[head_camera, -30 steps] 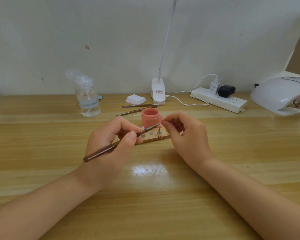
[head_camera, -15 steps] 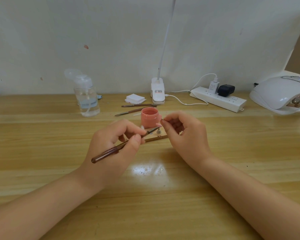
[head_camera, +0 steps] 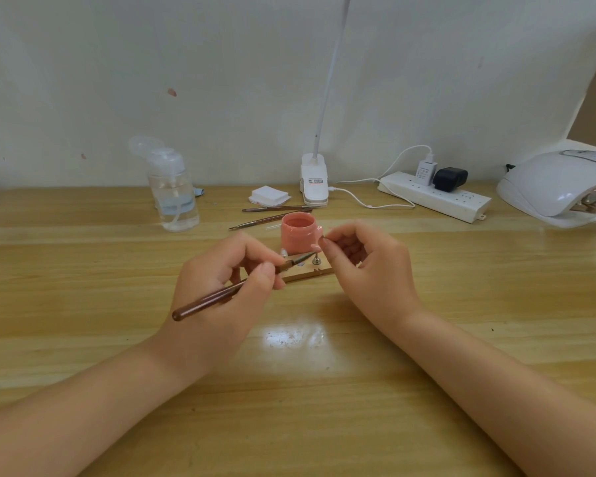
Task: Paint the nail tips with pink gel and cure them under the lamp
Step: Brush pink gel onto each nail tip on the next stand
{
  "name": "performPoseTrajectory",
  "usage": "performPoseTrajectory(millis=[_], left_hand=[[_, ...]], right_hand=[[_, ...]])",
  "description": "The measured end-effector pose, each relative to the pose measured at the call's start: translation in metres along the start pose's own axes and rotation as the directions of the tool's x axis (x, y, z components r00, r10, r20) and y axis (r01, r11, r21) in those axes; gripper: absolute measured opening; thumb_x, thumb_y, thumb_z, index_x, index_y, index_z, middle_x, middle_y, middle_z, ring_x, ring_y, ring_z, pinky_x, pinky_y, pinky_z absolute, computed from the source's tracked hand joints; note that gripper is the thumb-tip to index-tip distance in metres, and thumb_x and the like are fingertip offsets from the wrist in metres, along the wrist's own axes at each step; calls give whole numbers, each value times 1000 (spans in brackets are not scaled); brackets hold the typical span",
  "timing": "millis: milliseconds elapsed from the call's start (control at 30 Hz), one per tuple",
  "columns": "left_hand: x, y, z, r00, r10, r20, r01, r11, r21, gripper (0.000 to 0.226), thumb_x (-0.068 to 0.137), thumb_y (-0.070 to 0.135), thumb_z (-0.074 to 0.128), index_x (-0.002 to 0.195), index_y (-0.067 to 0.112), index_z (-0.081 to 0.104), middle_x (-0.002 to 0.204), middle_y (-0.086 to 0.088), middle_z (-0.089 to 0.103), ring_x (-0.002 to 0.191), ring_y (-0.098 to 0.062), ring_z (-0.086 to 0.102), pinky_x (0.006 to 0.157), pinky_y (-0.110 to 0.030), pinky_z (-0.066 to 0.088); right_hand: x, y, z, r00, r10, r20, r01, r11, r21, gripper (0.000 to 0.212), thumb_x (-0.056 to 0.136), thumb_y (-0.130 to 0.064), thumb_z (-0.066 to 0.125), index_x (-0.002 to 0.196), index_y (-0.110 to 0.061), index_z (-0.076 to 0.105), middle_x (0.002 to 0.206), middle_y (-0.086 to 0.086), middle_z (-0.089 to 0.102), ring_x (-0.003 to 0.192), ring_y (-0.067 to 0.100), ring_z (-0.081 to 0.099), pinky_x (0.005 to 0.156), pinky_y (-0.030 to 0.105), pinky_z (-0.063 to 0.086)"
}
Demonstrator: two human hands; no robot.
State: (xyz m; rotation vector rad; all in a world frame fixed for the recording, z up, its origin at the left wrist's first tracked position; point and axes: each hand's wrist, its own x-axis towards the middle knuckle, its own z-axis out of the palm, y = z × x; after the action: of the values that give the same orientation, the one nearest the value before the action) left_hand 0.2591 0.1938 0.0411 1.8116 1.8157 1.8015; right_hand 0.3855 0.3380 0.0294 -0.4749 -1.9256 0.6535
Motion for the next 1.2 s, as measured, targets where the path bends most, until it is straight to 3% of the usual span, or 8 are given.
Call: performPoseTrajectory(millis=[100, 267, 500, 700, 900, 1033, 1133, 1200], left_hand=[[0, 0, -1, 1000, 15, -24, -17, 998, -52, 15, 87, 29, 49, 87, 29, 64, 79, 5, 71, 78, -14, 68, 70, -39, 53], [2, -1, 3, 997, -59, -40, 53, 990, -128, 13, 91, 34, 54, 98, 32, 65, 91, 10, 74, 88, -8, 68, 75, -18, 52], [1, -3, 0, 998, -59, -8, 56, 975, -213, 18, 87, 28, 51, 87, 18, 66, 78, -3, 72, 76, -12, 69, 72, -15, 50], [5, -5, 4, 986, -151, -70, 129, 959, -253, 15, 93, 22, 52, 91, 24, 67, 83, 2, 74, 75, -4, 65, 69, -13, 48], [4, -4, 1, 993, -115, 7, 112, 951, -287, 20, 87, 8, 45, 81, 6, 64, 69, -6, 70, 66, -1, 63, 64, -7, 43], [5, -4, 0, 992, -119, -39, 103, 954, -282, 15, 87, 23, 53, 87, 18, 66, 76, 1, 72, 73, -3, 65, 66, -9, 46], [2, -3, 1, 994, -113, -15, 106, 965, -241, 15, 85, 36, 53, 90, 38, 67, 86, 4, 72, 85, -10, 68, 74, -19, 51], [1, -2, 1, 995, -99, 8, 99, 976, -192, 15, 86, 38, 53, 93, 41, 66, 91, 6, 72, 90, -15, 68, 77, -25, 53]], right_hand=[[0, 0, 0, 1000, 15, 7, -15, 1000, 18, 3, 85, -7, 70, 86, -9, 68, 70, -10, 64, 69, 5, 61, 61, 13, 47], [0, 0, 1, 1000, 12, 5, -13, 999, 32, 5, 85, -6, 71, 87, -10, 68, 72, -11, 64, 70, 9, 61, 63, 17, 49], [0, 0, 0, 1000, 7, 19, -8, 999, 40, 5, 85, -5, 70, 87, -10, 68, 70, -14, 63, 70, 8, 62, 63, 14, 49], [0, -2, 0, 1000, 9, 24, -11, 997, 74, 8, 85, -3, 70, 88, -10, 68, 74, -15, 63, 70, 7, 62, 65, 14, 49], [1, -1, -1, 1000, -6, 18, 5, 999, 52, 7, 85, -3, 70, 89, -8, 68, 75, -13, 64, 71, 8, 62, 66, 16, 50], [1, 0, -1, 1000, -16, 11, 15, 999, 41, 6, 85, -3, 70, 89, -8, 69, 75, -17, 62, 72, 3, 61, 66, 12, 48], [1, 1, -1, 1000, -19, 6, 19, 999, 30, 6, 85, -4, 70, 89, -8, 69, 76, -17, 62, 73, 5, 61, 67, 11, 47], [1, 1, 0, 1000, -25, 1, 25, 999, 24, 6, 85, -4, 70, 90, -7, 70, 76, -16, 63, 73, 4, 61, 67, 10, 47]])
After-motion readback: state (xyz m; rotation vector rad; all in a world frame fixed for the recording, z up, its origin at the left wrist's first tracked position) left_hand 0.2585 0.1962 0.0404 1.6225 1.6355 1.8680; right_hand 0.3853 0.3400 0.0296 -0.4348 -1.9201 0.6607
